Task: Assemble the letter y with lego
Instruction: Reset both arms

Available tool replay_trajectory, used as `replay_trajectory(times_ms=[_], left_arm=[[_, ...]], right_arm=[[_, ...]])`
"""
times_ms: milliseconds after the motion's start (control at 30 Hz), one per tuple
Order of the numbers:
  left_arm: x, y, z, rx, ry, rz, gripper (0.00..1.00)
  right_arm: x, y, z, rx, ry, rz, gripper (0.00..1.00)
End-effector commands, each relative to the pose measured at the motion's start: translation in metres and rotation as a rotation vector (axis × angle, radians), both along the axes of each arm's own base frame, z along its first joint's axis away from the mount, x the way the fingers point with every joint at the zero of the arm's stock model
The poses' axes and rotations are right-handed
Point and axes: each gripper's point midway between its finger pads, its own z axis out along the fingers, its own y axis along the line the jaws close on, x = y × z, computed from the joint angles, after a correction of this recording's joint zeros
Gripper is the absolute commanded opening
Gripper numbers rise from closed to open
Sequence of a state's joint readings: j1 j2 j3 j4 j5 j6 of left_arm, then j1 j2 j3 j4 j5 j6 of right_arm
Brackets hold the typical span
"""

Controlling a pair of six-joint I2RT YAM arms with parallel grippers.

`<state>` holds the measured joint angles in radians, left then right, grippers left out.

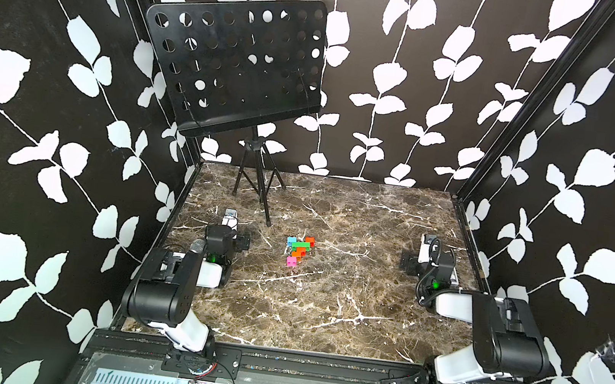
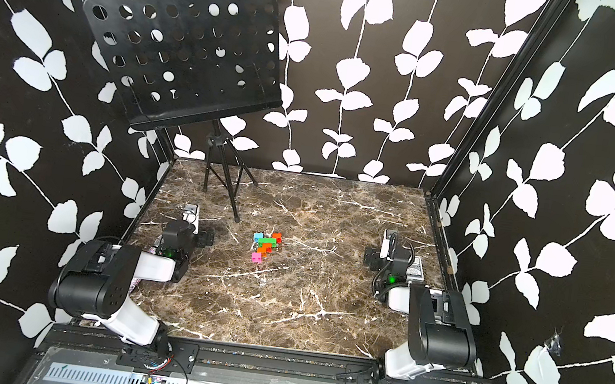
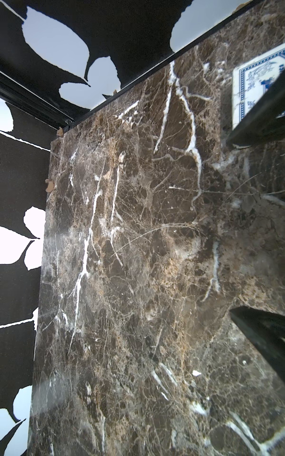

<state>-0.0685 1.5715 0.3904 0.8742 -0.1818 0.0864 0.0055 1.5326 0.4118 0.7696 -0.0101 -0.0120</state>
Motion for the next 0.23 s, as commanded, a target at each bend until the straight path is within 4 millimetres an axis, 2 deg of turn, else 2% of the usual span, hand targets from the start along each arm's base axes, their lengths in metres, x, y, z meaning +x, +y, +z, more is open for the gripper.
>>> replay_trajectory(times_ms=[0,200], left_arm=[[0.0041,0.002,0.015,-0.002,-0.047,0.012,0.99],[0.0031,0.0022,0.0149,0.003,-0.047,0.013,0.99]], right_arm=[[0.0063,-0.0011,0.0144,-0.008,-0.061,0.005,0.99],[0.0057,-0.0009,0.0146,-0.009,-0.062,0.005,0.99]])
